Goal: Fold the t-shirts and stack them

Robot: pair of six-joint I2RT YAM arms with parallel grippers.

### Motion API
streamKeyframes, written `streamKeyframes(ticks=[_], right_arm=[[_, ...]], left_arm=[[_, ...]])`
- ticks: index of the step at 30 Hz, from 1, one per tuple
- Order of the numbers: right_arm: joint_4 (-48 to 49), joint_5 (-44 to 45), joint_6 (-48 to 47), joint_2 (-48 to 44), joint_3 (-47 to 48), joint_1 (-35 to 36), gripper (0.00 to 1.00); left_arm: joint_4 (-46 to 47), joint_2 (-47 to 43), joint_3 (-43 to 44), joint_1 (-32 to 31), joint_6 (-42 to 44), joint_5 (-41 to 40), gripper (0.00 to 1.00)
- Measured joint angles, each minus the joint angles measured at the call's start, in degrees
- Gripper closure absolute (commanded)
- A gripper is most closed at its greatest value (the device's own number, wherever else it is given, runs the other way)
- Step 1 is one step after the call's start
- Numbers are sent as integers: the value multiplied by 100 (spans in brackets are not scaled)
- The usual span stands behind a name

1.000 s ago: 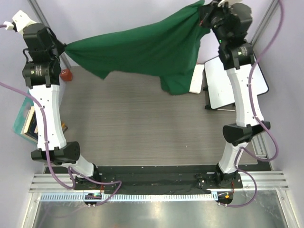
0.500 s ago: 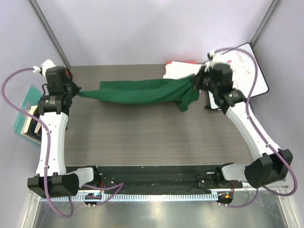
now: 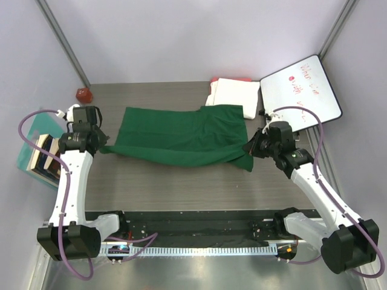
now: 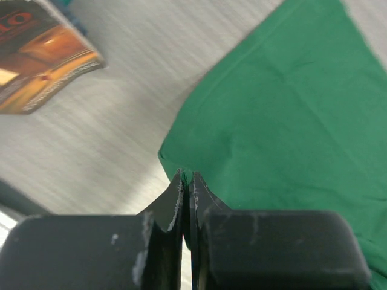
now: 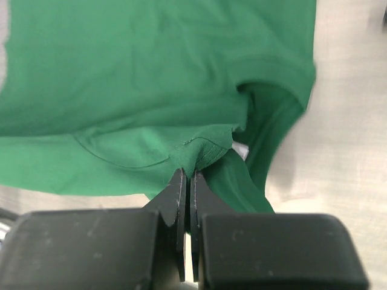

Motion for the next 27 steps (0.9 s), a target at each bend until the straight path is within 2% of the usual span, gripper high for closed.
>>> streamKeyframes(ticks=[7,8,9,10,11,14,16,17,20,23,24,27], right_arm=[[-673,-181,339,138,-463,0,99],[-800,-181,356,140,-540,0,96],[-881,-181,369,133,-590,0,90],[-951,-179,385,114,-654,0,70],[-1029,-181,407,101,-688,0,68],[-1259,-155,435,17,-717,0,66],[-1325,-155,459,-79,-699,0,56],[-1388,-157,492,-122,-660,0,56],[-1626,-136,538,-151,-260,0,58],[-1687,-28,511,-105,393,0,53],[-1644,26,487,-68,570,0,52],[-1432,166,352,337,1224,0,46]], left_arm=[[-339,131,-114,0,74,-170,100],[-378,140,-208,0,76,-157,100],[-417,136,-278,0,81,-142,96],[-446,107,-393,0,96,-118,65],[-474,72,-474,0,116,-98,55],[-616,-155,-684,0,210,-72,46],[-699,-350,-688,0,254,-125,36],[-726,-452,-680,0,273,-164,32],[-828,-662,-470,0,343,-299,30],[-706,-686,-142,0,365,-350,27],[-625,-669,-76,0,369,-348,23],[-190,-321,98,2,380,-260,22]])
